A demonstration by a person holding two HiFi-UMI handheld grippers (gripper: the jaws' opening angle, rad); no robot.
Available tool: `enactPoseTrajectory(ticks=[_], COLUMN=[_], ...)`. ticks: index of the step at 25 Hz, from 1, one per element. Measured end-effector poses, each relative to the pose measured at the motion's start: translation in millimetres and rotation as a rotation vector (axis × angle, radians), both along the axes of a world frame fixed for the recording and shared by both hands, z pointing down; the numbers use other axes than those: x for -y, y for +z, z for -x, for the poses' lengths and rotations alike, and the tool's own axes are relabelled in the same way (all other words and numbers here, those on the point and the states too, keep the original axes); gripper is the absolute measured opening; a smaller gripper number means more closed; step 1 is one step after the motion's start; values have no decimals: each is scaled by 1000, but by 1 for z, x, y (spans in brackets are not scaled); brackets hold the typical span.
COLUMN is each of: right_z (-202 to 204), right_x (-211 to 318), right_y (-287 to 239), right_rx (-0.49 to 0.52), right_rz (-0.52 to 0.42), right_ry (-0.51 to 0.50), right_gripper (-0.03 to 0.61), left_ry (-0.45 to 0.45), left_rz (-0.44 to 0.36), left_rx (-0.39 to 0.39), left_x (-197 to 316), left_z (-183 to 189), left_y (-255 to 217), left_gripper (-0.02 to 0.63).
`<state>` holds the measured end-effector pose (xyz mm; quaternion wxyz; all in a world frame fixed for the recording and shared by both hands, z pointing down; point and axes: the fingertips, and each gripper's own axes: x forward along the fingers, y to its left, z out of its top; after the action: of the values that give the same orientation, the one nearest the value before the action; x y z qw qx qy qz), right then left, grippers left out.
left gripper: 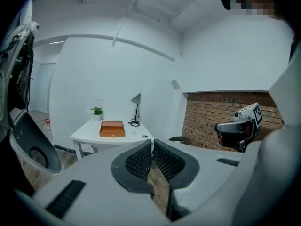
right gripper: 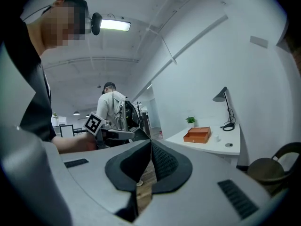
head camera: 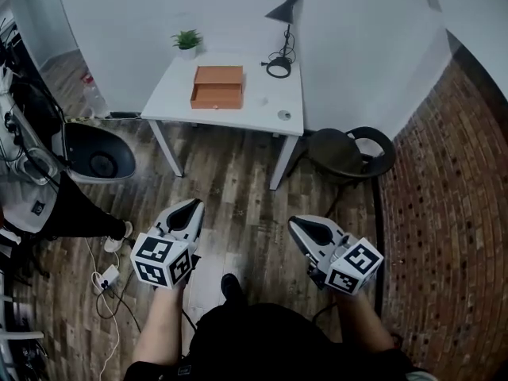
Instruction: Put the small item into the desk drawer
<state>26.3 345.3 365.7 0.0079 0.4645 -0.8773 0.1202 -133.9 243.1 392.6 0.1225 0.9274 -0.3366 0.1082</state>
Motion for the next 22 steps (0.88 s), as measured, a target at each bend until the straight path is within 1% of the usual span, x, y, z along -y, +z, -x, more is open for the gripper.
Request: enactPoseTrajectory(ticks=[5,11,16,22], right_z=[19,40,62,73], right_x=[39,71,87,104], right_y=[-1,0,-7,-19], right_rx=[-20,-27,-24,-44], right_rz=[7,8,4,-17], right_ry=[5,13,-11,-47], right_gripper=[5,5,5,5], left_ry=[0,14,9,-8], left_rz=[12,17,3,-1], left_rx=[-14,-24,-43,-61], left_x=[39,69,83,90], left_z=[19,36,51,60], left_y=[8,14,6,2], left_gripper=[25,25,25,25])
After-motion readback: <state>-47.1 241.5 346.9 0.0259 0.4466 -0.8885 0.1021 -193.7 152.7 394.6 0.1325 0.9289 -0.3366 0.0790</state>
